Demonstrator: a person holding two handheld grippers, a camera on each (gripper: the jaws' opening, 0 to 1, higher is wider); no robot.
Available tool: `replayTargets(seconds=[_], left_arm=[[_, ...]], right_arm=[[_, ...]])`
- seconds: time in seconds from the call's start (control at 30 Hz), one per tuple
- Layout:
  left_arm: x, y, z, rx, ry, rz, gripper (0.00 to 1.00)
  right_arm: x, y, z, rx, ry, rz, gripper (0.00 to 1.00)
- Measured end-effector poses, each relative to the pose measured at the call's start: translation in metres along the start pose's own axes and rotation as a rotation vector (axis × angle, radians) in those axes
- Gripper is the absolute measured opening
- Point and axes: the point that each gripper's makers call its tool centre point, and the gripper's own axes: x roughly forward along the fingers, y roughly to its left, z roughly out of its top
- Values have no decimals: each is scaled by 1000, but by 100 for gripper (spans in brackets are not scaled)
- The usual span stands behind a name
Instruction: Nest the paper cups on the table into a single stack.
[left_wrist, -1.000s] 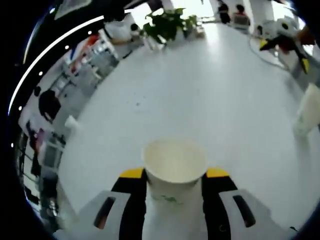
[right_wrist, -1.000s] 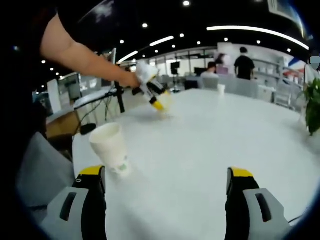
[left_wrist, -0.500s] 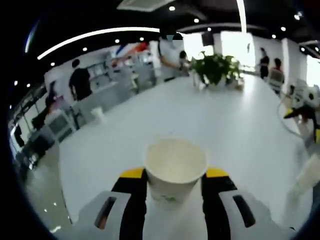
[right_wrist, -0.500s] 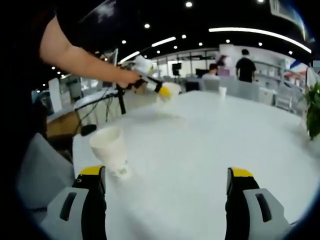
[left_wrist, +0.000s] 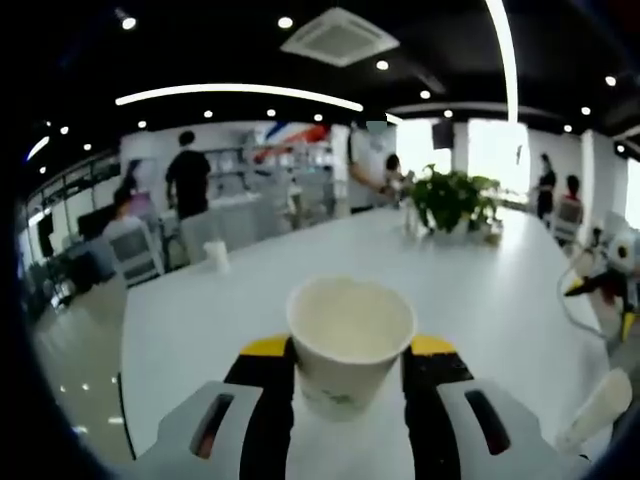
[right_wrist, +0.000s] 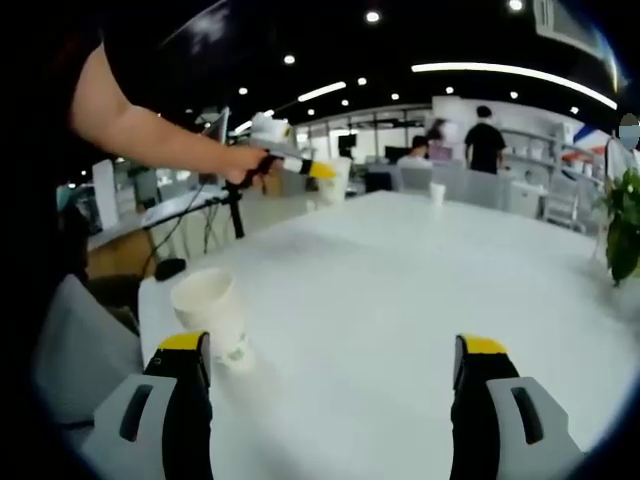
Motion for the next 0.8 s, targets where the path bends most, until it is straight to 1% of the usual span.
replayTargets(seconds=[0.27, 0.5, 0.57, 0.8], left_arm=[[-4, -3, 5, -7, -14, 2, 40], [-6, -14, 8, -8, -18, -10, 40], [-7, -18, 9, -34, -24, -19, 39], [-11, -28, 10, -26, -25, -29, 39]], right_arm=[[0, 1, 2, 0, -1, 8, 100], [-2, -1, 5, -4, -8, 0, 100], [-3, -2, 5, -3, -6, -2, 100], [-5, -2, 7, -13, -9, -2, 100]])
